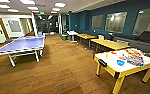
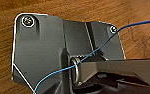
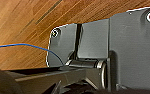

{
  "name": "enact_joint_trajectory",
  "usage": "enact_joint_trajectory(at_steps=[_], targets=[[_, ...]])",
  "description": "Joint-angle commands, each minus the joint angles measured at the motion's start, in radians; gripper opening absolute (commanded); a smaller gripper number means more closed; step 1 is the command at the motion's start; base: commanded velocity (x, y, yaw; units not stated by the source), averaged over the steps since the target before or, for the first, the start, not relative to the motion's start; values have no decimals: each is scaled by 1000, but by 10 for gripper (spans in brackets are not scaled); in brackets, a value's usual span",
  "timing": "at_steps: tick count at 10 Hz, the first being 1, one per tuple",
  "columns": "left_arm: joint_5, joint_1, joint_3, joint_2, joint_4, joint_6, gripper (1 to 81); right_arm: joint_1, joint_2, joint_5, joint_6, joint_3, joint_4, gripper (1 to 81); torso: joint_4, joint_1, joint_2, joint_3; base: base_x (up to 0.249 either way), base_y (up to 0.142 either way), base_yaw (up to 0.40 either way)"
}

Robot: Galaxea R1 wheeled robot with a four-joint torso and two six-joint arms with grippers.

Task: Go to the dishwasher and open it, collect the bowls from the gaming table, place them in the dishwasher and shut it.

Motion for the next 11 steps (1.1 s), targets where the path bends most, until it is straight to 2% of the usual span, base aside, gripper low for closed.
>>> enact_joint_trajectory(at_steps=[1,11], targets=[[39,-37,11,-6,14,1,811,37,1,-29,-7,10,-16,811,0,0,0,0,0,0,-335],[39,-37,11,-8,12,1,811,37,4,-30,-8,10,-16,811,0,0,0,0,0,0,-333]])
